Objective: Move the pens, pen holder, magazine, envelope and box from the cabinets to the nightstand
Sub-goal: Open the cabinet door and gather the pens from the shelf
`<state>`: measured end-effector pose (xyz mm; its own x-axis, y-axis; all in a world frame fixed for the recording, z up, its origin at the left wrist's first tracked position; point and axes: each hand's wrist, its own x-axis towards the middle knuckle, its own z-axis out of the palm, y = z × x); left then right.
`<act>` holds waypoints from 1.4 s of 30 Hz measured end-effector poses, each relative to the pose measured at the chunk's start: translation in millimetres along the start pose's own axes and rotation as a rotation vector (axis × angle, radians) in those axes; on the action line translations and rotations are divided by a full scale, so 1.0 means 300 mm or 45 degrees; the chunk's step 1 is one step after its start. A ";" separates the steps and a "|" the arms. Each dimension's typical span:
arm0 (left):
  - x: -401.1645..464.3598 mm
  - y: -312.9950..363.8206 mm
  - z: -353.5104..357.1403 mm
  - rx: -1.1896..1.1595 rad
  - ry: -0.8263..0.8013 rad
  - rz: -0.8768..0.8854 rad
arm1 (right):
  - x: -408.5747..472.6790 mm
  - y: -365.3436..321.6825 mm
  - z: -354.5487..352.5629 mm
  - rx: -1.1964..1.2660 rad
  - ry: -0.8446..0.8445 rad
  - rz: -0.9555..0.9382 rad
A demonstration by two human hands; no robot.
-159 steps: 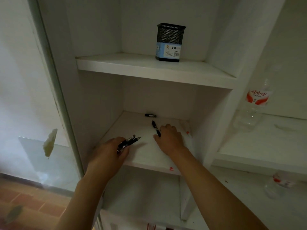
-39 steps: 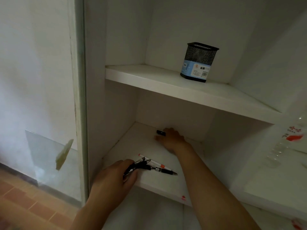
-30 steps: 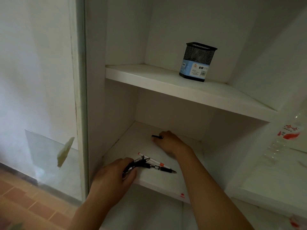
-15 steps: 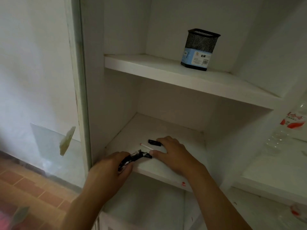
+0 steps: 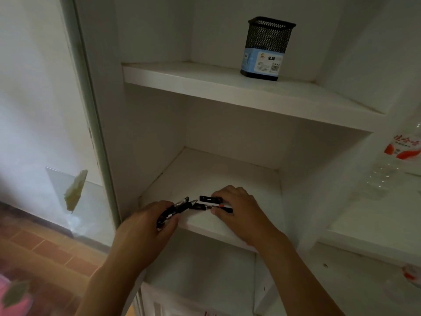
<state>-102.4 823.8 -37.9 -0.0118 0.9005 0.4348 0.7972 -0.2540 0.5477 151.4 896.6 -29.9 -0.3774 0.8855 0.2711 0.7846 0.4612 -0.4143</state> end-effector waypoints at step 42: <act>-0.045 0.026 -0.055 0.015 0.036 -0.035 | -0.009 -0.056 -0.060 -0.073 -0.212 0.046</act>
<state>-106.0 803.9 -27.8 -0.0510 0.8966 0.4398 0.8035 -0.2247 0.5513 148.0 885.5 -7.9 -0.4212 0.9006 0.1072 0.8241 0.4294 -0.3694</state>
